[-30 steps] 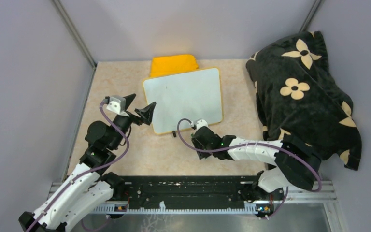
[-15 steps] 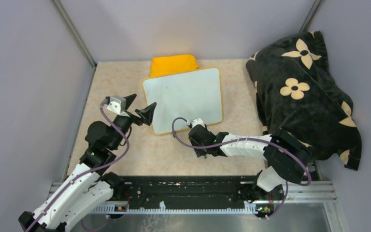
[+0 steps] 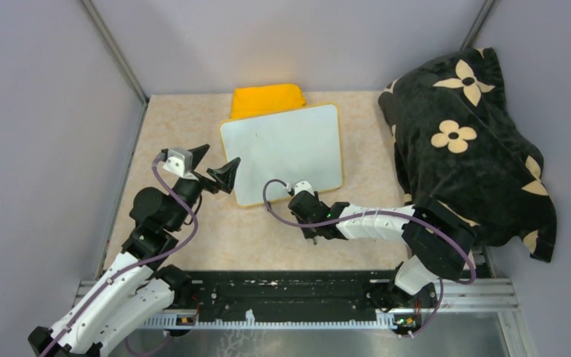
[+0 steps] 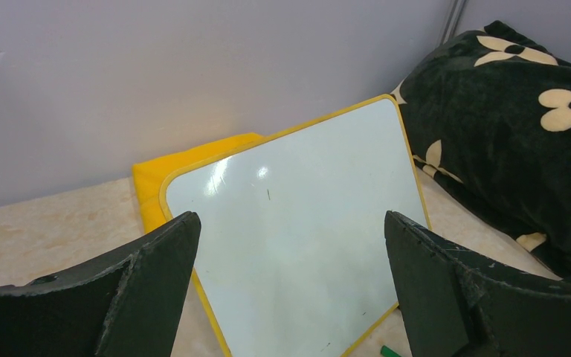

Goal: Write a sentence on the whiteboard
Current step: Open the whiteboard marker at the center of the board.

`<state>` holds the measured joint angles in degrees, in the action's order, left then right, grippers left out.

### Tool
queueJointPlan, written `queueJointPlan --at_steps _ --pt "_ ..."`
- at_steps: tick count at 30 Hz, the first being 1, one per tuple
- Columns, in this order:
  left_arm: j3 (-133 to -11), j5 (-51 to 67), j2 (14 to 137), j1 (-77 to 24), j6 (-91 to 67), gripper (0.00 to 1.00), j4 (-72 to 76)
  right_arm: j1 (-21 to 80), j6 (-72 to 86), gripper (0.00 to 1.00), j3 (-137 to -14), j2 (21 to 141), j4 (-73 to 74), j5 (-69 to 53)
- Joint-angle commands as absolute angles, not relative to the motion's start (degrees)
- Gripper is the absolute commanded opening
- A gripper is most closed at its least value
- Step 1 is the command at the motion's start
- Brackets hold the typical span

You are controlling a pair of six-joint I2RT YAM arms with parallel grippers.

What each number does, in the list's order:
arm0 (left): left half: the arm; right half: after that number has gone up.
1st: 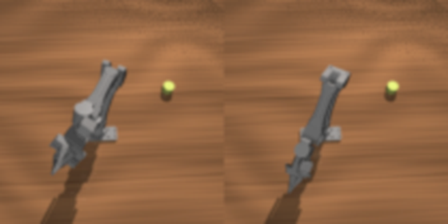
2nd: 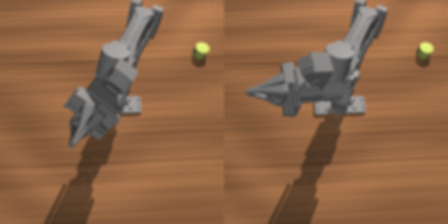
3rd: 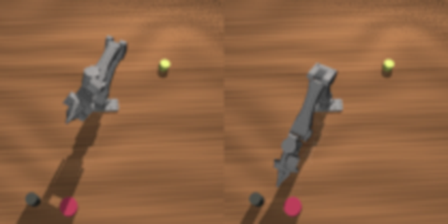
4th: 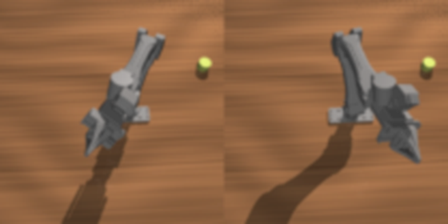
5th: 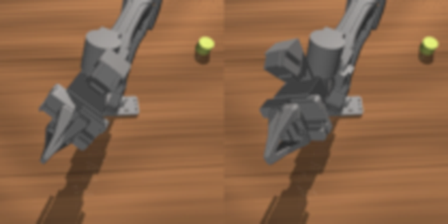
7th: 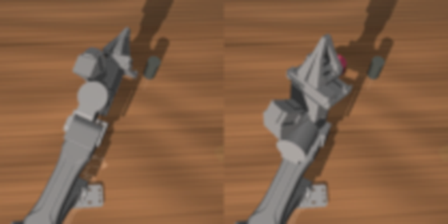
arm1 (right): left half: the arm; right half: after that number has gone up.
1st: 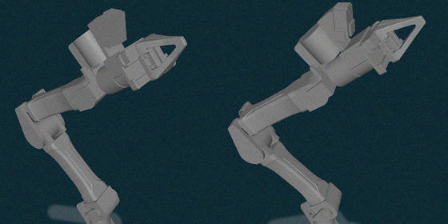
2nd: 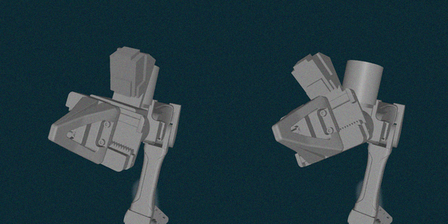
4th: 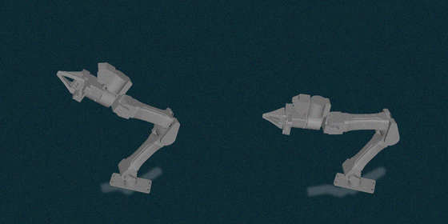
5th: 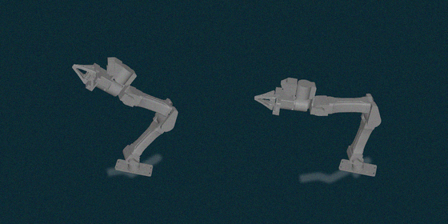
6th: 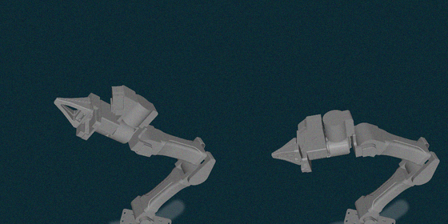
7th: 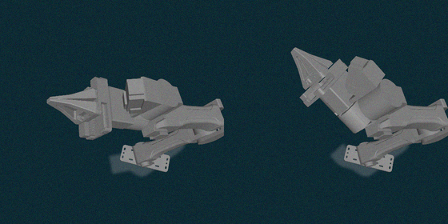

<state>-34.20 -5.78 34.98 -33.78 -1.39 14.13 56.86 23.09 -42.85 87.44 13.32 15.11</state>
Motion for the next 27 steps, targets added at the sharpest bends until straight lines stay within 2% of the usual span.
queueJointPlan --at_steps 1,9,18,27 --pt "-34.54 -4.83 34.38 -34.22 -0.53 0.99 14.89 56.71 23.55 0.17 -41.59 88.25 15.91 14.07" --pt "-34.54 -4.83 34.58 -34.26 -0.62 0.99 14.86 56.69 23.99 0.0 -42.17 85.99 16.0 13.39" --pt "-34.45 -4.42 35.34 -34.34 -0.77 0.99 14.97 56.77 20.78 0.0 -38.67 72.3 13.46 11.67" --pt "-34.28 -2.96 38.39 -34.42 -4.4 0.99 15.13 56.87 20.99 0.0 -31.85 47.4 11.17 9.67"
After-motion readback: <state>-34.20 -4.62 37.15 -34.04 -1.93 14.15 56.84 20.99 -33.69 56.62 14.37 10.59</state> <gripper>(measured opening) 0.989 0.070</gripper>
